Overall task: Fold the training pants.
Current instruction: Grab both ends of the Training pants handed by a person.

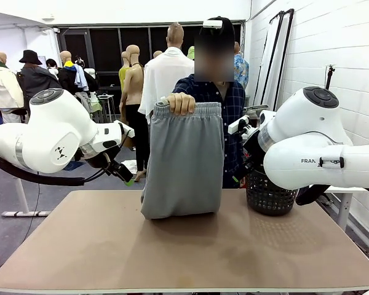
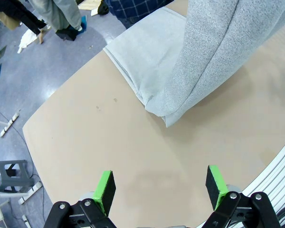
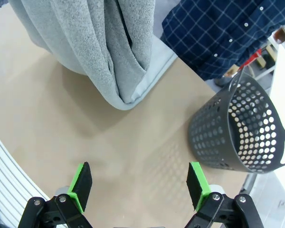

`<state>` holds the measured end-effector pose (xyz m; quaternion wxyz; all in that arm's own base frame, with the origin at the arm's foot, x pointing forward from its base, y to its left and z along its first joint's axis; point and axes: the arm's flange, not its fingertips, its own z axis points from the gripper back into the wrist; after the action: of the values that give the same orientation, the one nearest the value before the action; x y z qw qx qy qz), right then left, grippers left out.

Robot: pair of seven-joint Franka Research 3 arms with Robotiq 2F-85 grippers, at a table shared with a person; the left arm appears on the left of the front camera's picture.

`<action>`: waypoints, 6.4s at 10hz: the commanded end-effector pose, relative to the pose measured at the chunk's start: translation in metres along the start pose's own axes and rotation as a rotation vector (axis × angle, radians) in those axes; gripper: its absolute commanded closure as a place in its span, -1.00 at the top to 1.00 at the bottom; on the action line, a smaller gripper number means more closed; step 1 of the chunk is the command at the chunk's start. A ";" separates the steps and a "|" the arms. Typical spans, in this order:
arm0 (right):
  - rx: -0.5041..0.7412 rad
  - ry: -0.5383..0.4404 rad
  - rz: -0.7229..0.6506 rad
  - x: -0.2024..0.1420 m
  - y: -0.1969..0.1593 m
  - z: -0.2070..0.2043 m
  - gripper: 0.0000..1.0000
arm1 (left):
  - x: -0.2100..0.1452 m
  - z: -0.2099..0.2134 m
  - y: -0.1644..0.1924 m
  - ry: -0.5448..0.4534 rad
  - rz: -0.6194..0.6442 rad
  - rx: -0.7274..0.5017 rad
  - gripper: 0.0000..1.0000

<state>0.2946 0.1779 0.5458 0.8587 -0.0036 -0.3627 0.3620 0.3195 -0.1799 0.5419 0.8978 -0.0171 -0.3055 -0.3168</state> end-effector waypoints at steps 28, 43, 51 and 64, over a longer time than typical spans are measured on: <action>0.340 -0.477 0.443 0.000 -0.056 -0.062 1.00 | 0.032 -0.066 0.059 -0.355 -0.699 -0.442 1.00; 0.388 -0.589 0.361 0.006 -0.061 -0.070 1.00 | 0.049 -0.064 0.055 -0.503 -0.643 -0.507 1.00; 0.512 -0.707 0.327 0.029 -0.068 -0.075 1.00 | 0.063 -0.053 0.045 -0.617 -0.587 -0.575 1.00; 0.613 -0.792 0.330 0.042 -0.056 -0.043 1.00 | 0.091 -0.036 0.015 -0.816 -0.558 -0.756 1.00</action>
<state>0.3777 0.1703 0.5472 0.5498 0.3160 -0.5379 0.5554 0.3960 -0.2244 0.5649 0.5467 -0.3639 -0.4739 -0.5866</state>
